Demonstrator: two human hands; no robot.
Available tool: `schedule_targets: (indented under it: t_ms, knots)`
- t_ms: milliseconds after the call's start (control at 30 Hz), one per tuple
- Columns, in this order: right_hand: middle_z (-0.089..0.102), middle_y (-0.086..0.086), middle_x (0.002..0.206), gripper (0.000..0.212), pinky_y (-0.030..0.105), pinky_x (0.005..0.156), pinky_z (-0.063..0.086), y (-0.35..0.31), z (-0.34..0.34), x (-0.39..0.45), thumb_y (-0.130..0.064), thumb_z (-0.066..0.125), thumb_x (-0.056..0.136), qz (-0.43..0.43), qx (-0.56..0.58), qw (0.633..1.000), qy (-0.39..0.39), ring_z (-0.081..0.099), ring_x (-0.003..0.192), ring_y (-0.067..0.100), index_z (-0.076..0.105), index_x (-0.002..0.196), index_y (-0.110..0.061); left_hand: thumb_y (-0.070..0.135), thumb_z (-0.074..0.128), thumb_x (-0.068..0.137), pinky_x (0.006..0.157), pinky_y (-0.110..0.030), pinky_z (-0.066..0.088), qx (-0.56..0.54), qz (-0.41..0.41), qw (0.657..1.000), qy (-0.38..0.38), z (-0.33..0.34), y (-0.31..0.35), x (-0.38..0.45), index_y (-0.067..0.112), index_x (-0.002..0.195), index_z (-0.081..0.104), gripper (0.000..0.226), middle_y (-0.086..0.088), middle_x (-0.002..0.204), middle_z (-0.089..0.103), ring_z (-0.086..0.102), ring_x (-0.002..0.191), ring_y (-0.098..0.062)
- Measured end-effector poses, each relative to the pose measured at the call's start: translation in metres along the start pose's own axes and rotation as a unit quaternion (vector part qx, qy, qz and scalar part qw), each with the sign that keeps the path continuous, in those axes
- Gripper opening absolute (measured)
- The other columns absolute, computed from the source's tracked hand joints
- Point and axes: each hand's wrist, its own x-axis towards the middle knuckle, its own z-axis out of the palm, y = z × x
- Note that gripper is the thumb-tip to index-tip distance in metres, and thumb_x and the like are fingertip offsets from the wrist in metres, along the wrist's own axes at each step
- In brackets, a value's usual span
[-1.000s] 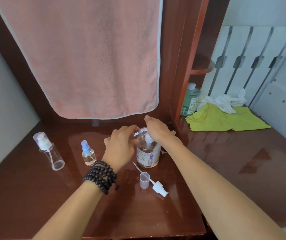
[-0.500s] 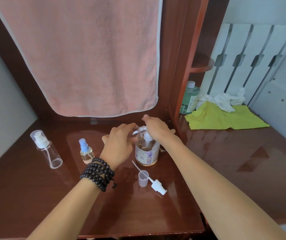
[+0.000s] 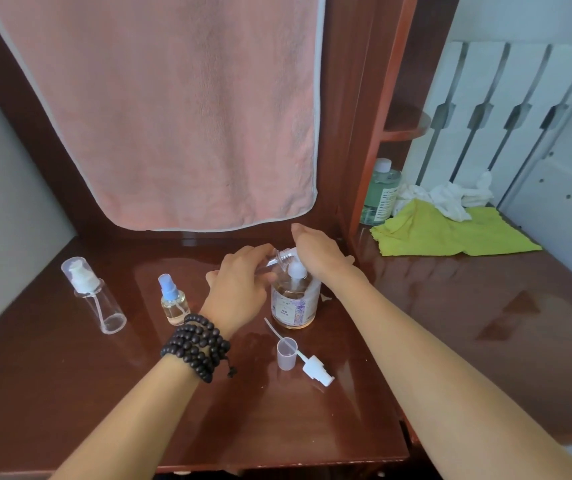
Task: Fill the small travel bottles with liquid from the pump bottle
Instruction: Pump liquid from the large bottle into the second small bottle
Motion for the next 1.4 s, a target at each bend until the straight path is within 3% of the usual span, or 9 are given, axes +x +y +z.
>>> schedule_targets:
  t_ms: [100,300,500,733,900,1133,1233,1400]
  knots:
    - [0.048,0.010,0.151,0.049,0.059,0.116,0.009,-0.002,-0.001,-0.002,-0.038,0.016,0.107,-0.007,-0.034,0.999,0.000,0.033,0.145,0.036,0.049,0.143,-0.035,0.018,0.059,0.091,0.084,-0.039,0.029,-0.016,-0.005,1.000,-0.002,-0.002,-0.001,0.000,0.035,0.121,0.055,0.034,0.013,0.106,0.058,0.051,0.105,-0.015]
    - [0.050,0.006,0.151,0.054,0.062,0.112,0.012,-0.006,-0.008,0.000,-0.053,0.012,0.105,-0.047,-0.026,0.999,0.005,0.036,0.143,0.037,0.038,0.150,-0.039,0.024,0.059,0.092,0.083,-0.039,0.027,0.010,0.013,1.000,0.005,-0.011,0.003,0.005,0.037,0.124,0.053,0.036,0.018,0.104,0.051,0.050,0.105,-0.014]
    - [0.045,0.005,0.156,0.049,0.058,0.116,0.007,-0.001,0.007,0.001,-0.037,0.020,0.108,-0.006,0.003,1.000,-0.013,0.033,0.146,0.033,0.035,0.154,-0.044,0.017,0.058,0.092,0.086,-0.044,0.032,0.038,0.005,0.999,0.008,-0.001,0.002,0.002,0.032,0.127,0.053,0.038,0.012,0.111,0.056,0.049,0.107,-0.019]
    - [0.053,0.008,0.141,0.050,0.059,0.113,0.015,-0.008,0.003,0.002,-0.040,0.016,0.103,-0.016,-0.010,1.000,-0.005,0.040,0.139,0.037,0.045,0.142,-0.032,0.019,0.059,0.091,0.079,-0.038,0.029,0.020,0.019,0.999,0.018,-0.005,-0.001,0.004,0.034,0.122,0.054,0.036,0.016,0.100,0.051,0.052,0.102,-0.018]
    - [0.048,0.009,0.151,0.052,0.060,0.112,0.012,-0.008,-0.006,-0.001,-0.043,0.013,0.107,-0.031,-0.038,0.999,0.004,0.036,0.143,0.037,0.033,0.154,-0.036,0.020,0.059,0.091,0.078,-0.038,0.027,0.020,0.022,0.999,0.021,-0.006,0.000,0.006,0.036,0.123,0.054,0.036,0.019,0.101,0.050,0.051,0.103,-0.016]
    - [0.047,0.006,0.152,0.050,0.057,0.114,0.010,-0.001,0.006,-0.001,-0.036,0.014,0.108,-0.012,-0.034,0.999,-0.007,0.034,0.144,0.034,0.037,0.153,-0.040,0.017,0.058,0.092,0.082,-0.040,0.028,0.021,0.000,1.000,0.006,0.004,-0.003,0.001,0.034,0.124,0.054,0.037,0.016,0.102,0.052,0.049,0.104,-0.017]
    - [0.048,0.008,0.151,0.052,0.059,0.113,0.010,-0.005,0.001,-0.003,-0.042,0.013,0.106,-0.022,-0.030,0.999,-0.015,0.035,0.144,0.036,0.041,0.149,-0.036,0.019,0.058,0.092,0.080,-0.039,0.028,0.015,0.009,1.000,0.013,-0.001,-0.004,0.002,0.035,0.123,0.054,0.035,0.016,0.102,0.053,0.051,0.103,-0.016]
    - [0.043,0.010,0.157,0.056,0.062,0.115,0.008,-0.010,-0.009,-0.001,-0.050,0.010,0.106,-0.034,-0.037,0.999,-0.009,0.031,0.147,0.038,0.032,0.155,-0.034,0.021,0.059,0.091,0.080,-0.038,0.027,0.019,0.024,0.999,0.025,-0.007,0.001,0.006,0.035,0.124,0.053,0.036,0.017,0.103,0.050,0.050,0.104,-0.017]
